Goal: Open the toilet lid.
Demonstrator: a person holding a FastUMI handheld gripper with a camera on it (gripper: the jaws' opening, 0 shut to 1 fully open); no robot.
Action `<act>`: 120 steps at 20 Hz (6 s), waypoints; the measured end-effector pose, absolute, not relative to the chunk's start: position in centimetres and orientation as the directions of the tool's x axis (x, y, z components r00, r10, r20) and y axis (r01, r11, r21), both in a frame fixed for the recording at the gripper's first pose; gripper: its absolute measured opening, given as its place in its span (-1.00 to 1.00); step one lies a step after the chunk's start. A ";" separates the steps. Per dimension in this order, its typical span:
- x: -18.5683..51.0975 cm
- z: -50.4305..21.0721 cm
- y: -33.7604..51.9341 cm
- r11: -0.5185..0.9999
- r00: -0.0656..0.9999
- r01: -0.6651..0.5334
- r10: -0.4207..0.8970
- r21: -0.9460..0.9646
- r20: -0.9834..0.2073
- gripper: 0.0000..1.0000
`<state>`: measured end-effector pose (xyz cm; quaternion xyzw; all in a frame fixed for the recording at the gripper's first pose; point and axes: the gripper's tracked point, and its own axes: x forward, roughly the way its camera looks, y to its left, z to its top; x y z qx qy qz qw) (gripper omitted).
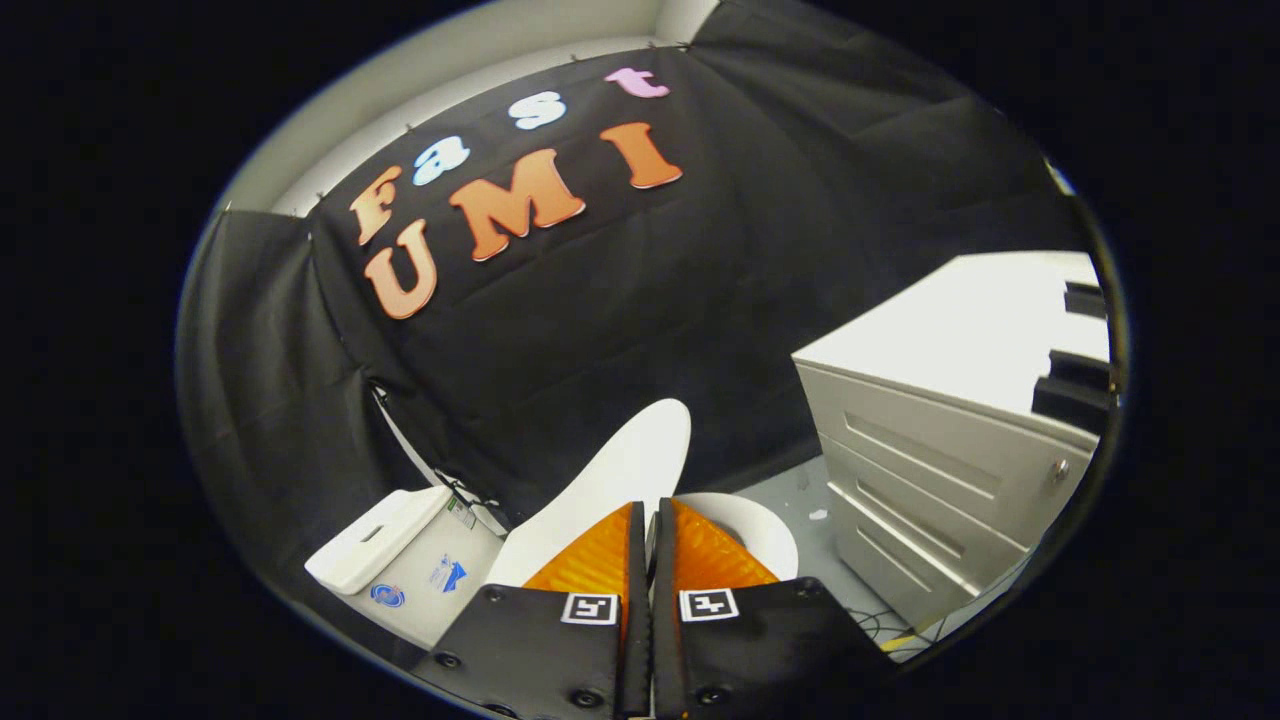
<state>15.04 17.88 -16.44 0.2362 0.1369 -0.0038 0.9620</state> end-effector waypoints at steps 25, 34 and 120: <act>18.6 -0.5 33.9 0.902 0.927 -0.265 0.335 0.341 -0.166 -0.81; 19.1 3.4 41.2 0.880 0.900 -0.351 0.412 0.320 -0.145 -0.81; 9.1 5.9 11.1 0.981 0.980 -0.183 0.187 0.063 -0.063 0.84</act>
